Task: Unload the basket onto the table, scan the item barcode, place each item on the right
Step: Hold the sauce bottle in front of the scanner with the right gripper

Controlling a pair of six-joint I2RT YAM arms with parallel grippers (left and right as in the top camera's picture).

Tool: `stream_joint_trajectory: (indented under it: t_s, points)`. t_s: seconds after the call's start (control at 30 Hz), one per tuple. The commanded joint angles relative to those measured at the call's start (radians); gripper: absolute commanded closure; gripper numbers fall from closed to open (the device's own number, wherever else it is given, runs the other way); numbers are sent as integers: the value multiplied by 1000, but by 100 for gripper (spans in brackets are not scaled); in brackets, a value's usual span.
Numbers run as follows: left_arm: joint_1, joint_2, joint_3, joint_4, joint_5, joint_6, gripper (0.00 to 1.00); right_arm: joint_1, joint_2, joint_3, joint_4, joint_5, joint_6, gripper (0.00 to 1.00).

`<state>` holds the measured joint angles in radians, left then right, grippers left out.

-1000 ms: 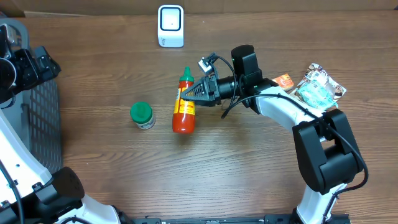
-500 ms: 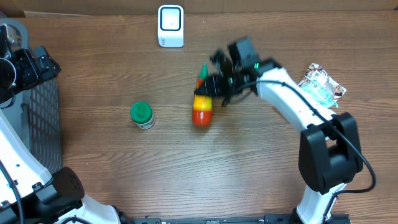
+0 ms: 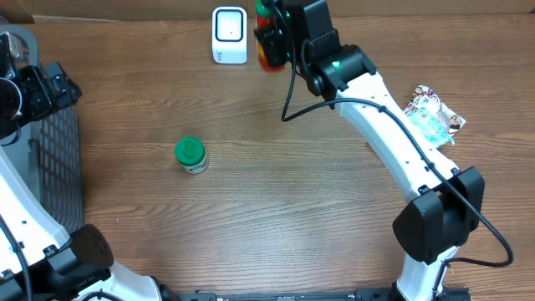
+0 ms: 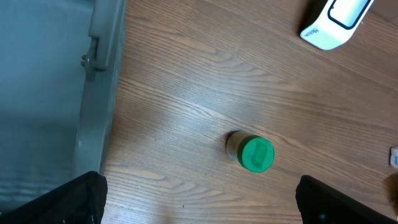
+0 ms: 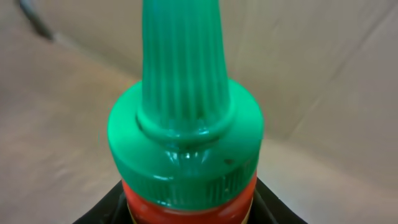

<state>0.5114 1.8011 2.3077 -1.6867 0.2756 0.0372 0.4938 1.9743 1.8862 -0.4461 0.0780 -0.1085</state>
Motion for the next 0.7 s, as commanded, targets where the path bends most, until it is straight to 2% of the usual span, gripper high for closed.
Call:
stream_joint_trajectory:
  t_s: [0.0, 0.27, 0.37, 0.53, 0.67]
  points:
    - [-1, 5, -4, 0, 2, 19, 1, 10, 73, 24, 90, 116, -226, 79]
    - [-1, 5, -4, 0, 2, 19, 1, 23, 240, 24, 287, 116, -611, 80]
    - [-1, 5, -4, 0, 2, 19, 1, 31, 289, 24, 358, 116, -766, 84]
    - [-1, 5, -4, 0, 2, 19, 0, 44, 331, 24, 442, 115, -882, 88]
    - [-1, 5, -4, 0, 2, 19, 0, 50, 346, 24, 477, 112, -896, 90]
